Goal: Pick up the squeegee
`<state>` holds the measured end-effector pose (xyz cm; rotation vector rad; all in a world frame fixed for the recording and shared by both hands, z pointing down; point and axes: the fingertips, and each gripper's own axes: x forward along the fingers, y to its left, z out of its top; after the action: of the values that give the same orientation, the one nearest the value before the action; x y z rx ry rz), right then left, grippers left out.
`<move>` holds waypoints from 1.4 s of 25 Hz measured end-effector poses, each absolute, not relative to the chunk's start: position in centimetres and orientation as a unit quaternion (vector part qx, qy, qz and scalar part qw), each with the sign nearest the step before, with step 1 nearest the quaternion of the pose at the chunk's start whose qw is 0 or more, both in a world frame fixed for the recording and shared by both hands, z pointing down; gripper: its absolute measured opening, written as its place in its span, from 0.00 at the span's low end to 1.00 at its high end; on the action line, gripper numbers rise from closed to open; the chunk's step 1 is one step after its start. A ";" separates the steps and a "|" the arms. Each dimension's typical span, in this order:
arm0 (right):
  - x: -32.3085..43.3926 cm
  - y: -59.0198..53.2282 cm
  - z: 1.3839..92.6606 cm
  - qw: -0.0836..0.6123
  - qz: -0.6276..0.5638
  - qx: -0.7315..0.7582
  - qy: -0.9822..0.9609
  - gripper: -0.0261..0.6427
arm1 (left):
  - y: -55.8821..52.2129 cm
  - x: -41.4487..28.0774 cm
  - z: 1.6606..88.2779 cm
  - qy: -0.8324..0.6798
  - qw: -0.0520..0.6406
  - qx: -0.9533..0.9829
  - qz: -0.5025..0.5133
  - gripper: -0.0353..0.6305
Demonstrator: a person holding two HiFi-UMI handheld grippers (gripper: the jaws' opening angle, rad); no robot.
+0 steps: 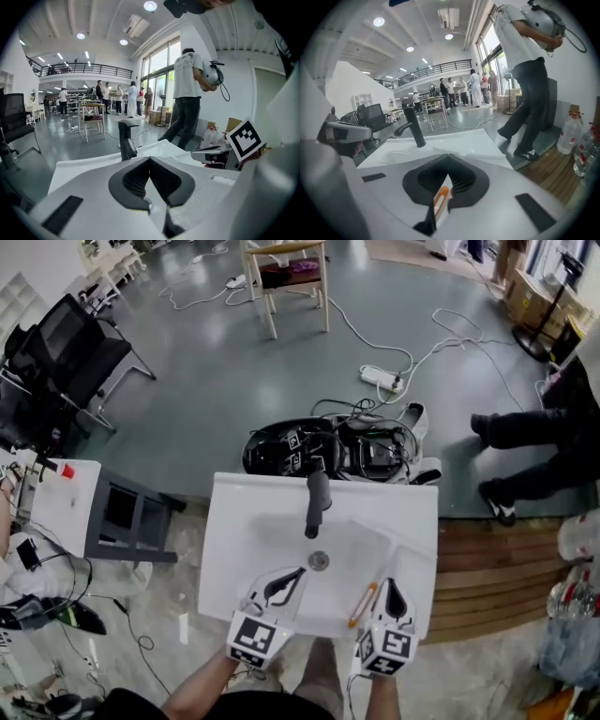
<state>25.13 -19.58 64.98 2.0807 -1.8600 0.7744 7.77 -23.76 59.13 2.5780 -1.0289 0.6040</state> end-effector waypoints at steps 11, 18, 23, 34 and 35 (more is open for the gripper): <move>25.3 -21.2 71.7 0.153 0.354 0.700 -0.600 0.41 | -25.4 6.9 61.4 -0.368 0.150 0.890 0.222 0.06; 25.0 -21.3 73.8 0.173 0.376 0.689 -0.595 0.45 | -25.3 6.6 62.6 -0.369 0.158 0.887 0.228 0.06; 24.8 -21.3 74.2 0.188 0.375 0.687 -0.593 0.32 | -25.2 6.5 62.8 -0.371 0.162 0.885 0.228 0.06; 24.6 -21.4 74.2 0.168 0.385 0.698 -0.580 0.20 | -24.9 6.2 62.9 -0.376 0.162 0.883 0.229 0.06; 24.8 -21.4 74.2 0.164 0.389 0.700 -0.576 0.19 | -24.9 6.2 62.8 -0.377 0.163 0.883 0.228 0.06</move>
<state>24.76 -21.42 74.20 1.9963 -1.6410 1.1076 6.15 -24.94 62.82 2.5190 -1.0747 0.6511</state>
